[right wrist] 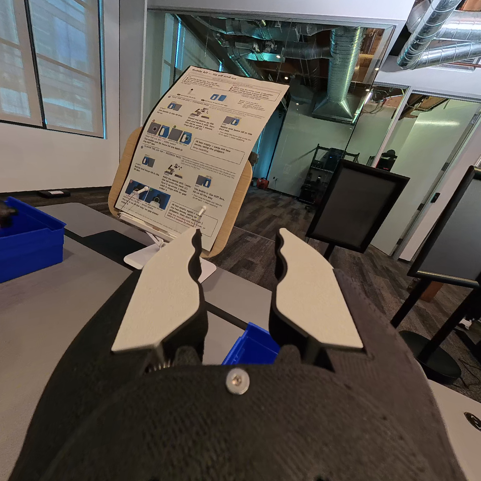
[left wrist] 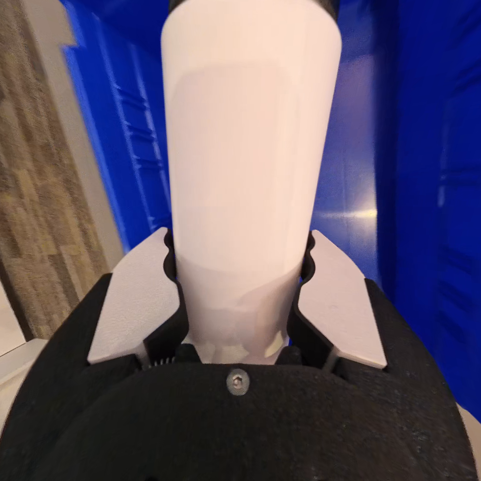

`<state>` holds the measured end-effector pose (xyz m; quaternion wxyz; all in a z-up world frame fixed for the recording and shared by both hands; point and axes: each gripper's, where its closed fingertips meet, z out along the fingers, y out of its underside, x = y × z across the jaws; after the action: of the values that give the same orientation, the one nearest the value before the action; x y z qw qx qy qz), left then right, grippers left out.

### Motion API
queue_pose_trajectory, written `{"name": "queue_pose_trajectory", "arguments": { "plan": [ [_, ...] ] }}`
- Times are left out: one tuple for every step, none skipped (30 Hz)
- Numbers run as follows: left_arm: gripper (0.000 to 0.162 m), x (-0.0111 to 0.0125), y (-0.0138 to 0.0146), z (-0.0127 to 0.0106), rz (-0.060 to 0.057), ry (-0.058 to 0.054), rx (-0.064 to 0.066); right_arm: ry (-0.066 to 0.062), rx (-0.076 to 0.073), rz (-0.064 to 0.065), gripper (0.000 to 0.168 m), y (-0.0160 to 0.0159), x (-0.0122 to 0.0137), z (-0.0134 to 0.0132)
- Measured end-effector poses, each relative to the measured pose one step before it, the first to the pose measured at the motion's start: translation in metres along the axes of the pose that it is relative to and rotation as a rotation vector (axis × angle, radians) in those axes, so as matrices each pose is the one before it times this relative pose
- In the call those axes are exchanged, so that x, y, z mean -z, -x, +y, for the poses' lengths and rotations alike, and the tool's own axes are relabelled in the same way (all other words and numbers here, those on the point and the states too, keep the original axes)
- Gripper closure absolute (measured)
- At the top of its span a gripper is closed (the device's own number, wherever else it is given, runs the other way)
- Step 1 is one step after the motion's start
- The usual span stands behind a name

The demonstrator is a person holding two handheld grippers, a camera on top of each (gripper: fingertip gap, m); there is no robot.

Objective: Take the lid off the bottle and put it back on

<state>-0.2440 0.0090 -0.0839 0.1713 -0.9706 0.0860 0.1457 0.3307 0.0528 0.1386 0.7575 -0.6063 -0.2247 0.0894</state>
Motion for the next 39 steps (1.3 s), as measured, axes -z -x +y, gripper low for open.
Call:
{"name": "queue_pose_trajectory", "arguments": {
  "plan": [
    [0.066, 0.01256, 0.00218, -0.00492, -0.0260, -0.0408, 0.0023, -0.0002, 0.0014, 0.0004, 0.113, 0.00010, 0.00007, -0.00011],
    [0.066, 0.01365, 0.00201, -0.00600, -0.0252, -0.0484, 0.0013, -0.0002, 0.0009, -0.0003, 0.113, 0.00009, 0.00001, -0.00016],
    [0.066, 0.01413, 0.00185, -0.00644, -0.0245, -0.0500, 0.0026, -0.0006, 0.0000, -0.0007, 0.113, 0.00027, 0.00009, -0.00015],
    [0.066, 0.01345, 0.00123, -0.00650, -0.0196, -0.0492, 0.0008, -0.0007, -0.0003, -0.0004, 0.113, 0.00025, -0.00014, -0.00012],
    [0.066, 0.01224, 0.00067, -0.00660, -0.0149, -0.0486, 0.0040, 0.0005, -0.0002, -0.0007, 0.113, 0.00028, -0.00006, 0.00003],
    [0.066, 0.01030, -0.00061, -0.00524, -0.0040, -0.0369, 0.0058, 0.0008, 0.0000, -0.0015, 0.113, 0.00042, -0.00017, 0.00009],
    [0.066, 0.00841, -0.00087, -0.00515, -0.0021, -0.0366, -0.0011, 0.0000, 0.0003, -0.0013, 0.113, 0.00070, -0.00004, -0.00003],
    [0.066, 0.00655, -0.00116, -0.00431, 0.0004, -0.0290, -0.0003, 0.0000, 0.0007, -0.0008, 0.113, 0.00058, -0.00005, -0.00011],
    [0.066, 0.00495, -0.00080, -0.00265, -0.0014, -0.0179, -0.0017, 0.0007, 0.0010, -0.0005, 0.113, 0.00051, 0.00000, -0.00003],
    [0.066, 0.00347, -0.00091, -0.00154, -0.0004, -0.0101, -0.0050, 0.0005, 0.0013, -0.0006, 0.113, 0.00053, 0.00006, -0.00017],
    [0.066, 0.00217, -0.00085, -0.00108, 0.0005, -0.0074, -0.0035, 0.0001, 0.0014, -0.0005, 0.113, 0.00044, 0.00009, -0.00012],
    [0.066, 0.00094, -0.00136, 0.00031, 0.0056, 0.0022, -0.0020, 0.0003, 0.0009, 0.0003, 0.113, 0.00016, 0.00011, -0.00004],
    [0.066, -0.00017, -0.00203, 0.00057, 0.0104, 0.0032, -0.0051, -0.0001, 0.0003, 0.0005, 0.113, 0.00002, 0.00002, -0.00014],
    [0.066, -0.00133, -0.00220, 0.00037, 0.0144, 0.0013, -0.0019, -0.0002, -0.0006, -0.0005, 0.113, 0.00004, 0.00005, 0.00008],
    [0.066, -0.00317, -0.00353, 0.00272, 0.0256, 0.0168, 0.0039, 0.0010, -0.0015, -0.0011, 0.113, 0.00015, -0.00018, 0.00029],
    [0.066, -0.00560, -0.00372, 0.00495, 0.0297, 0.0307, 0.0008, 0.0021, -0.0012, -0.0010, 0.113, 0.00005, -0.00032, 0.00072],
    [0.066, -0.00830, -0.00292, 0.00586, 0.0278, 0.0371, -0.0099, 0.0028, -0.0008, -0.0012, 0.113, 0.00009, -0.00047, 0.00102],
    [0.066, -0.01083, -0.00113, 0.00505, 0.0204, 0.0325, -0.0109, 0.0029, -0.0005, -0.0011, 0.113, 0.00021, -0.00057, 0.00091],
    [0.066, -0.01242, -0.00039, 0.00589, 0.0198, 0.0403, 0.0000, 0.0028, 0.0003, -0.0009, 0.113, 0.00021, -0.00040, 0.00084],
    [0.066, -0.01301, 0.00049, 0.00545, 0.0172, 0.0383, 0.0051, 0.0021, 0.0013, -0.0004, 0.113, 0.00021, -0.00028, 0.00039],
    [0.066, -0.01306, 0.00091, 0.00417, 0.0156, 0.0313, 0.0074, 0.0002, 0.0020, 0.0004, 0.113, -0.00007, 0.00006, -0.00001],
    [0.066, -0.01303, 0.00011, 0.00426, 0.0210, 0.0317, 0.0070, -0.0015, 0.0018, 0.0015, 0.113, -0.00038, 0.00030, -0.00046],
    [0.066, -0.01211, -0.00113, 0.00510, 0.0256, 0.0371, 0.0026, -0.0022, 0.0007, 0.0018, 0.113, -0.00065, 0.00036, -0.00069],
    [0.066, -0.01106, -0.00057, 0.00389, 0.0192, 0.0289, -0.0026, -0.0022, -0.0007, 0.0015, 0.113, -0.00089, 0.00047, -0.00051],
    [0.066, -0.01000, -0.00045, 0.00305, 0.0173, 0.0239, 0.0015, -0.0017, -0.0020, 0.0017, 0.113, -0.00107, 0.00042, -0.00037],
    [0.066, -0.00861, -0.00019, 0.00269, 0.0136, 0.0210, 0.0017, -0.0012, -0.0027, 0.0020, 0.113, -0.00128, 0.00040, -0.00003],
    [0.066, -0.00669, 0.00032, 0.00206, 0.0081, 0.0156, 0.0003, -0.0010, -0.0027, 0.0017, 0.113, -0.00109, 0.00024, -0.00001],
    [0.066, -0.00460, 0.00137, 0.00097, -0.0018, 0.0076, -0.0033, -0.0006, -0.0024, 0.0006, 0.113, -0.00091, 0.00014, 0.00014],
    [0.066, -0.00269, 0.00077, 0.00063, 0.0006, 0.0036, -0.0011, 0.0003, -0.0014, 0.0005, 0.113, -0.00073, 0.00005, 0.00011],
    [0.066, -0.00215, -0.00177, 0.00199, 0.0194, 0.0118, 0.0048, 0.0001, 0.0001, 0.0012, 0.113, -0.00060, 0.00001, 0.00012],
    [0.066, -0.00227, -0.00226, 0.00233, 0.0224, 0.0118, 0.0012, -0.0003, 0.0008, 0.0009, 0.113, -0.00037, 0.00005, -0.00011],
    [0.066, -0.00275, -0.00182, 0.00192, 0.0183, 0.0094, 0.0006, 0.0004, 0.0006, 0.0002, 0.113, -0.00024, -0.00010, 0.00012],
    [0.066, -0.00343, -0.00113, 0.00189, 0.0144, 0.0113, 0.0033, 0.0004, 0.0008, 0.0002, 0.113, -0.00015, -0.00008, -0.00002],
    [0.066, -0.00386, -0.00065, 0.00228, 0.0108, 0.0157, 0.0039, -0.0001, 0.0005, 0.0003, 0.113, -0.00027, 0.00006, -0.00009],
    [0.065, -0.00256, 0.00005, 0.00161, 0.0030, 0.0119, 0.0001, -0.0007, -0.0005, 0.0000, 0.113, -0.00034, 0.00017, -0.00035],
    [0.066, 0.00113, -0.00007, -0.00209, 0.0020, -0.0175, 0.0026, -0.0010, -0.0009, -0.0002, 0.113, -0.00058, 0.00027, -0.00044],
    [0.066, 0.00150, -0.00171, 0.00067, 0.0122, 0.0048, 0.0023, -0.0016, -0.0006, 0.0014, 0.113, -0.00108, 0.00063, -0.00073],
    [0.066, 0.00173, -0.00118, 0.00016, 0.0067, -0.0027, -0.0083, -0.0033, -0.0005, 0.0037, 0.113, -0.00174, 0.00120, -0.00109],
    [0.069, 0.00334, -0.00048, -0.00220, 0.0043, -0.0178, -0.0106, -0.0046, -0.0022, 0.0050, 0.113, -0.00231, 0.00144, -0.00131]
  ]
}}
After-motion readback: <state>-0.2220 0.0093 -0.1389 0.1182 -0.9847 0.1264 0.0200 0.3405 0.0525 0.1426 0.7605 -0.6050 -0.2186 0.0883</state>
